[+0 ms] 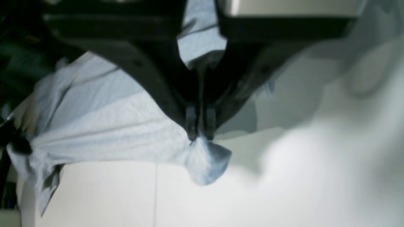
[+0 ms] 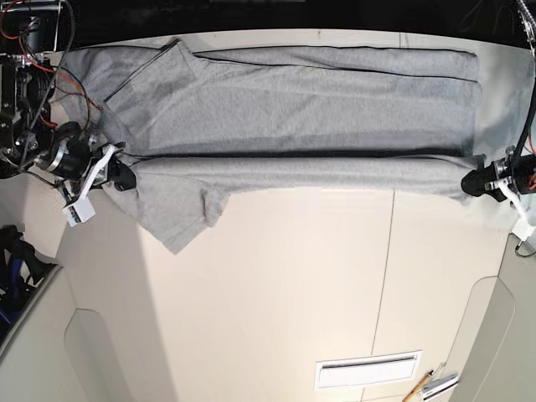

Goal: Fold the T-shirt properly
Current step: 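Fold the grasped edge over onto the shirt's body with both grippers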

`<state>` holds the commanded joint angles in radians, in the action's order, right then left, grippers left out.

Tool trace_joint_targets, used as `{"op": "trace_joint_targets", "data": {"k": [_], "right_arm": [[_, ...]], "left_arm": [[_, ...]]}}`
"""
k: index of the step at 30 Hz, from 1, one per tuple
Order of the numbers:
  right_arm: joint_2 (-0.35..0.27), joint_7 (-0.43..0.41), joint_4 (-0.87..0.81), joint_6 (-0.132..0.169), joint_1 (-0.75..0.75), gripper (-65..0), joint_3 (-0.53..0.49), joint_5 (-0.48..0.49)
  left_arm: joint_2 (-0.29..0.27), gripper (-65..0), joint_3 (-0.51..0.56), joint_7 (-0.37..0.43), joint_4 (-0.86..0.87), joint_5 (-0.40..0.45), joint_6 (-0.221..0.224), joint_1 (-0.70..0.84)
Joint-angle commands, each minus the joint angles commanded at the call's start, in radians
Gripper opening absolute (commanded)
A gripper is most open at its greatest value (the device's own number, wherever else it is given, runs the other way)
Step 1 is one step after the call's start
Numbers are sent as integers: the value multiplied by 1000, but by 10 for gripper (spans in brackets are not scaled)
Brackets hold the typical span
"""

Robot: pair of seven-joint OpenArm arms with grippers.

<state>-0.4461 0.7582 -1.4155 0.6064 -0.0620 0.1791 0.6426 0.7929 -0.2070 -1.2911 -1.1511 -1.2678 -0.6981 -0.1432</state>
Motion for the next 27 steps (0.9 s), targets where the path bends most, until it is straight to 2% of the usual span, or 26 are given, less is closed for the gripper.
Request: {"op": "trace_joint_targets", "data": {"k": [5,9,10,13,15,19,24,27], "right_arm": [[-2,10,-39,0,89,-650,90,31],[0,10,-35,-5,127,-650,96,30],[0,9,-31,-5,127,-604,96,27],[1,0,-29,-19,123,-383,96,31],[1,-17,-29,-19,123,-317,96,31],[17,-71,-29,-20,101,-315,97,26],[125,-92,-11,-20,-6,-315,95,-86],[167,-111,87,-19,-90,-315,93,-136]], "left_arm": [[26,-650,0,-1,-138,5,0,134],[24,-650,0,1,-164,12,0,208],[23,-650,0,2,-164,11,0,214],[17,-650,0,8,-164,15,0,216],[8,-650,0,8,-164,16,0,216],[-20,-650,0,9,-164,15,0,216],[-43,-650,0,12,-164,15,0,216],[-48,-650,0,12,-164,15,0,214]]}}
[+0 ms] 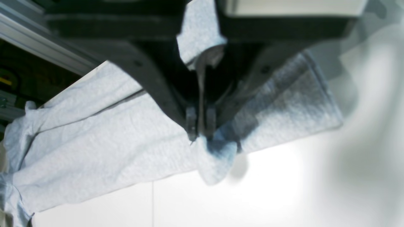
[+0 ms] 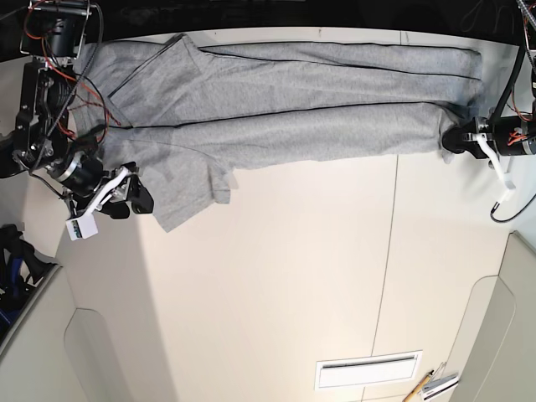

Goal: Fold the T-shirt properly
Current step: 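Fold the grasped edge over onto the shirt's body with both grippers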

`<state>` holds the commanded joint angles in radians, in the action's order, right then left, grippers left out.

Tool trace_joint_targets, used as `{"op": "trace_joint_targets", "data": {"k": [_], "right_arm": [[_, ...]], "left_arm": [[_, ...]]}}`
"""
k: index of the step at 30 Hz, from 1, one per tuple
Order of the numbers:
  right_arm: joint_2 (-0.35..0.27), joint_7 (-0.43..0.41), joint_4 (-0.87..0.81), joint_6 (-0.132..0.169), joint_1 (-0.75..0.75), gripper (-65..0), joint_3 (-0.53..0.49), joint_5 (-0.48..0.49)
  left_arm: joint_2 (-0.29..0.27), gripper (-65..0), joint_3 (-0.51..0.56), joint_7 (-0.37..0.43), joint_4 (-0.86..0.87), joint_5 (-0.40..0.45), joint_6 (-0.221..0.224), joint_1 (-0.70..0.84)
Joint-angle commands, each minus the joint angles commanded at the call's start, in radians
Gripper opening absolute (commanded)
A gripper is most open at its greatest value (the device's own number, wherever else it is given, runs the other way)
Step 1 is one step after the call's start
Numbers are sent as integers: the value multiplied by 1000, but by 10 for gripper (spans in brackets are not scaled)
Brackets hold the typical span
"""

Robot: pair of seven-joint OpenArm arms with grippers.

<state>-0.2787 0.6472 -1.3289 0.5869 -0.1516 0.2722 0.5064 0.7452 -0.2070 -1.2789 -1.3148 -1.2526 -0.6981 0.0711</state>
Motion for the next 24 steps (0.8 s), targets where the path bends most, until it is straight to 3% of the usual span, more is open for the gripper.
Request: {"op": "trace_joint_targets", "data": {"k": [5,6,12,14,18,22,24], "right_arm": [[10,-20,246,6,-112,-315,-16,-43],[11,-19,267,19,-111,-315,-31,-39],[11,-18,275,19,-87,-318,-187,7],[11,-18,265,19,-87,-376,-225,9],[16,-19,247,19,-87,-632,-237,10],[15,15,188,19,-86,-650,-237,11],[13,126,118,19,-79,-650,-230,53]], "left_arm": [[0,-650,0,0,0,-1,0,-2],[0,-650,0,2,0,-2,0,-2],[0,-650,0,11,0,-3,0,-2],[0,-650,0,11,0,-3,0,-2],[0,-650,0,11,0,0,0,-2],[1,-650,0,18,-1,-28,0,-5],[1,-650,0,13,-6,-31,0,-5]]}}
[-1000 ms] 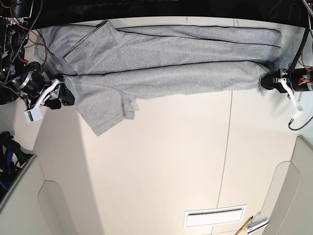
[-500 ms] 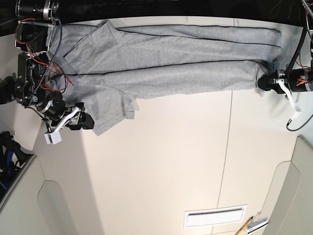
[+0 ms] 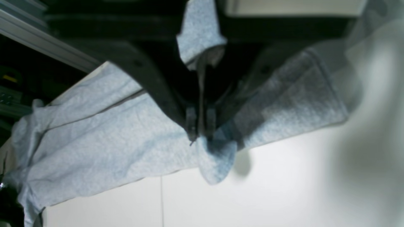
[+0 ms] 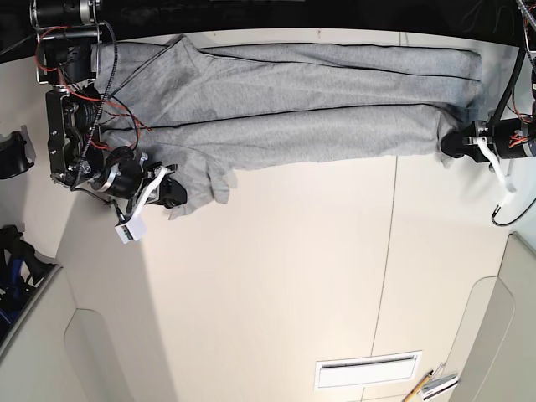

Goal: Fold the T-shirt properly
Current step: 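Fold the grasped edge over onto the shirt's body with both grippers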

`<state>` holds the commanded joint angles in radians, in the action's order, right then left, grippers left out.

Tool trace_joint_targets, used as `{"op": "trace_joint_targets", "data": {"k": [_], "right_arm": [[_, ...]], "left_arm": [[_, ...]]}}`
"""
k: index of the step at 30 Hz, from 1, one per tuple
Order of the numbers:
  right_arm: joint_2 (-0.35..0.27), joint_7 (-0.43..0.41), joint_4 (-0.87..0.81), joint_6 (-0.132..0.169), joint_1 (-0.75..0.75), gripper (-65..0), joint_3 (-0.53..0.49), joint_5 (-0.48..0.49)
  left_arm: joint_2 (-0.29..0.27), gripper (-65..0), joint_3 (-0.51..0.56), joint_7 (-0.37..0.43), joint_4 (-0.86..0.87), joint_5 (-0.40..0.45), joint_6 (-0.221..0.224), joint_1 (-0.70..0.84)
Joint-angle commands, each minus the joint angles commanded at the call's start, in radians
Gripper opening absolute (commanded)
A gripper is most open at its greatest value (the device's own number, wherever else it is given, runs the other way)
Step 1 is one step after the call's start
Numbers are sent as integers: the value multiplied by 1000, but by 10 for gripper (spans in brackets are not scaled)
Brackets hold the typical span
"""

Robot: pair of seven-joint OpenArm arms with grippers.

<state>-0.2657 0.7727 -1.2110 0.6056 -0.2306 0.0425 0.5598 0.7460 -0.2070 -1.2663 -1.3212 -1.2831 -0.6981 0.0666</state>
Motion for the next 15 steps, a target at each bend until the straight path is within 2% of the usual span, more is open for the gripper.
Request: {"op": "trace_joint_targets", "data": {"k": [2,6,9,12,15], "right_arm": [[-9,92,-110,0,51,-650,37,80],[-11,124,-370,0,243,-650,178,169],[-11,173,-522,1,357,-650,272,231],[-12,199,-612,1,434,-650,343,291],[-11,219,-628,2,485,-650,378,332]], "left_arm": [[0,-650,0,-20,-15,-1,0,1],[10,-650,0,-29,-68,-1,0,7],[39,-650,0,-33,-121,-1,0,28],[61,-650,-1,-37,-174,0,0,55],[70,-650,-1,-43,-192,0,0,81]]}}
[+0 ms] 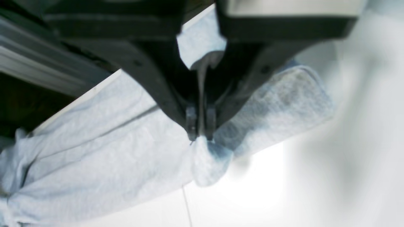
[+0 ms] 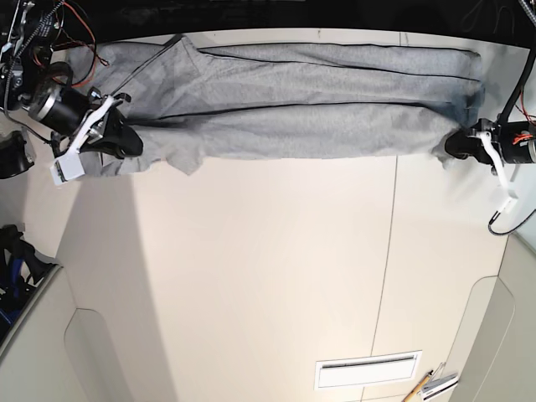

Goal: Fold the T-shirt properly
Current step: 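Fold the grasped edge over onto the shirt's body with both grippers, then release the folded edge and regrasp the strip's ends with both grippers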

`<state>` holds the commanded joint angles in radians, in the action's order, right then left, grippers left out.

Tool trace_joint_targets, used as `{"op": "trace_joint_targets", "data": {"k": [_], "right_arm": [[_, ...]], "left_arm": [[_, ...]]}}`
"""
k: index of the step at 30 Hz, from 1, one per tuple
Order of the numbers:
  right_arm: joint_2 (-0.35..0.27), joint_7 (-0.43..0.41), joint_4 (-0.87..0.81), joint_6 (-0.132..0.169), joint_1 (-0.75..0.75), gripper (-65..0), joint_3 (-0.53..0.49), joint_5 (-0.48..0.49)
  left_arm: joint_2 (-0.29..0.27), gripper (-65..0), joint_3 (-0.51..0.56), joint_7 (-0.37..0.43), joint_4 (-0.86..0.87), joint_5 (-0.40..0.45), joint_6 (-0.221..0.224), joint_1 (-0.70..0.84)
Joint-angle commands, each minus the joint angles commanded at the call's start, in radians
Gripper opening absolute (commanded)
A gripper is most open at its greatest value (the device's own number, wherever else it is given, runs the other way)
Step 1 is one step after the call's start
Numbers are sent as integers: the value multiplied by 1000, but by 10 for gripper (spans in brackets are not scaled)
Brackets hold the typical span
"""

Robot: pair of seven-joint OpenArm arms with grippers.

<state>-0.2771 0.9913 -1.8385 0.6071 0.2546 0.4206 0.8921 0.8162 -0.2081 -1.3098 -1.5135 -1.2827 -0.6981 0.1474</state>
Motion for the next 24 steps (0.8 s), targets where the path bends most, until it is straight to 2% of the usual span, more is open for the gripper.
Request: {"op": "trace_joint_targets", "data": {"k": [6,11,12,14,15,16,18,20,24], "right_arm": [[0,0,0,8,78,-650,4,21],[0,0,4,-2,104,-650,4,-78],[0,0,4,-2,103,-648,4,-93],[0,-12,4,-2,103,-437,4,-101],[0,-16,4,-2,103,-362,4,-100],[0,-19,4,-2,103,-330,4,-99],[0,-18,3,-8,100,-330,6,-91],[0,-18,-6,-8,100,-331,23,-39],[16,-14,-81,-5,101,-331,67,-10]], "left_arm": [[2,-650,0,-2,0,10,0,42],[2,-650,0,-5,1,79,0,41],[2,-601,0,2,1,93,0,42],[2,-487,0,4,2,117,0,42],[2,-446,0,4,2,134,0,42],[2,-419,0,4,2,152,0,42],[2,-409,-3,4,2,158,0,42],[2,-409,-27,5,2,158,0,42],[1,-408,-133,5,2,126,0,78]]}}
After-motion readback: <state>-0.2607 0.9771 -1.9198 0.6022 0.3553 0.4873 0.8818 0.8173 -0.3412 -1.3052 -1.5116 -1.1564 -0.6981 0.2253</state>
